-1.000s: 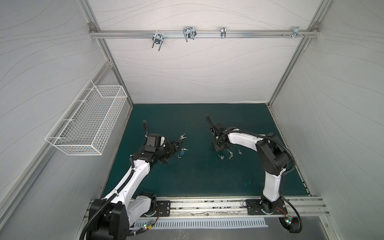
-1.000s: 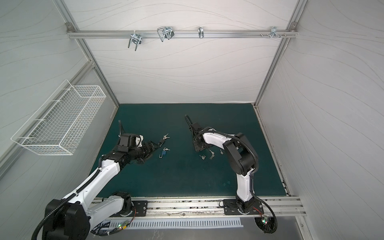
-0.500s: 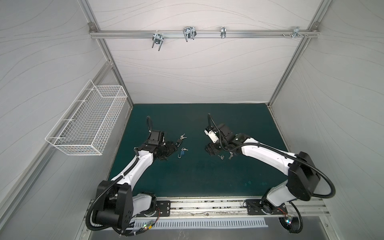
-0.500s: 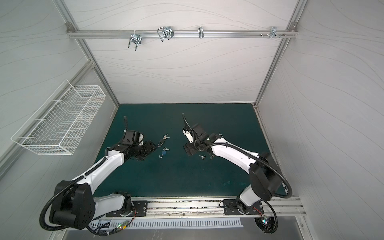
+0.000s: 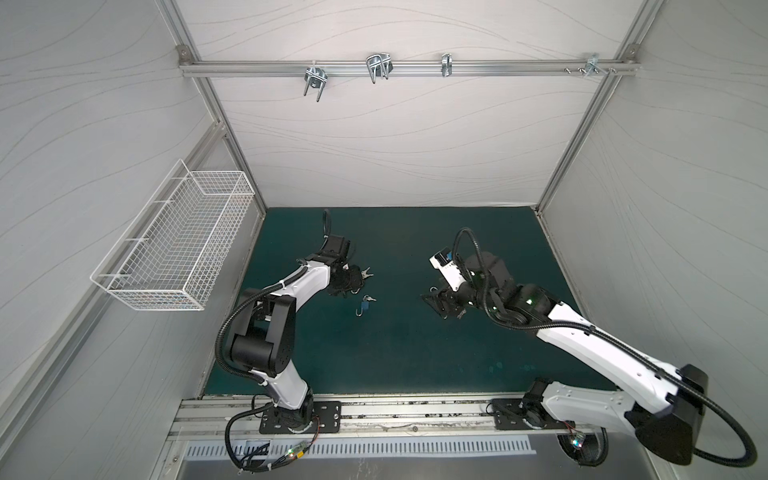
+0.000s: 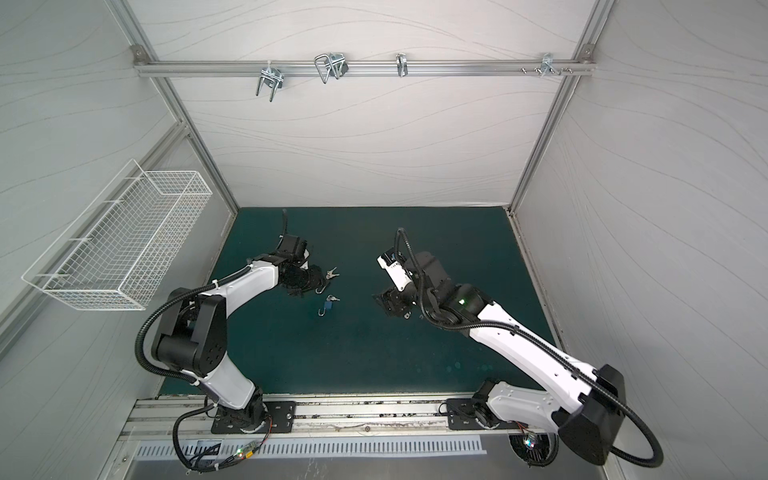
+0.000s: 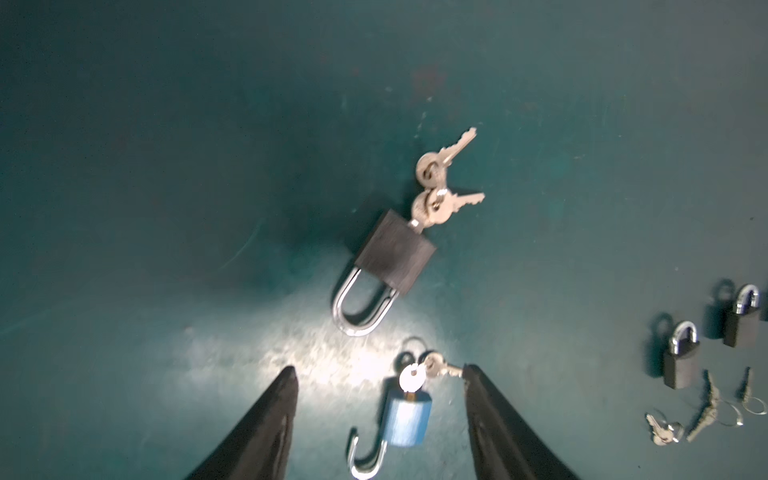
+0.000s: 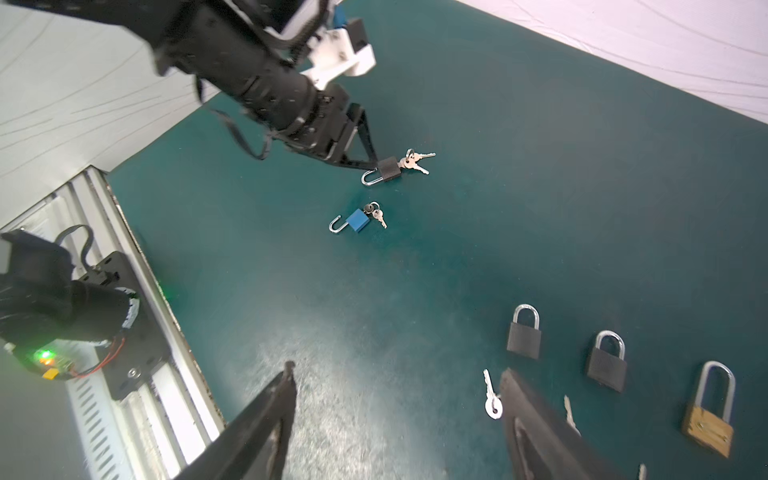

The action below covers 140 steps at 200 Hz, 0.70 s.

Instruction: Lock with the key

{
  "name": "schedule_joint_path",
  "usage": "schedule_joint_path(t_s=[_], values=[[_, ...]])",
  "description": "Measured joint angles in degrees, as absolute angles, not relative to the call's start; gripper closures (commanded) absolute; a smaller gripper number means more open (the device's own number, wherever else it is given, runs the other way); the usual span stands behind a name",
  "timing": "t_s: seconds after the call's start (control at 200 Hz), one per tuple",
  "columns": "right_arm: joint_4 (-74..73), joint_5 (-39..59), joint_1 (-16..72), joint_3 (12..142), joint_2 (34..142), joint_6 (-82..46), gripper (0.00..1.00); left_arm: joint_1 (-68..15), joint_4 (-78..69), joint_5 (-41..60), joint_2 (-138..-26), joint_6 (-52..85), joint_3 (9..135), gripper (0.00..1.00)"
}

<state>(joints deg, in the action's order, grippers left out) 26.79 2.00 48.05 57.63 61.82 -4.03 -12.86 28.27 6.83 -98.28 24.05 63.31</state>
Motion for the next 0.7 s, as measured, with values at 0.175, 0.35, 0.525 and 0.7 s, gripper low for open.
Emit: schedule_joint_path(t_s=[0.175,0.35,0.525,0.7], values=[[29.36,2.00,48.05,56.69,57.17,-3.27,0.26,-14.06,31.48,4.62,-105.41,21.10,69.97,0.33],[30.39,2.15,48.05,56.36,56.55,-2.90,0.28,-15.14,35.00,3.20,-109.75,18.65,74.67,0.33],[31.99,2.61,48.05,56.29,56.53,-1.98,0.29,-15.75,38.09,1.23,-112.79,16.47,78.35,0.35],[32.73,2.74,48.05,56.29,56.16,-1.43,0.29,-16.01,40.66,-0.62,-116.57,14.81,82.19,0.38]])
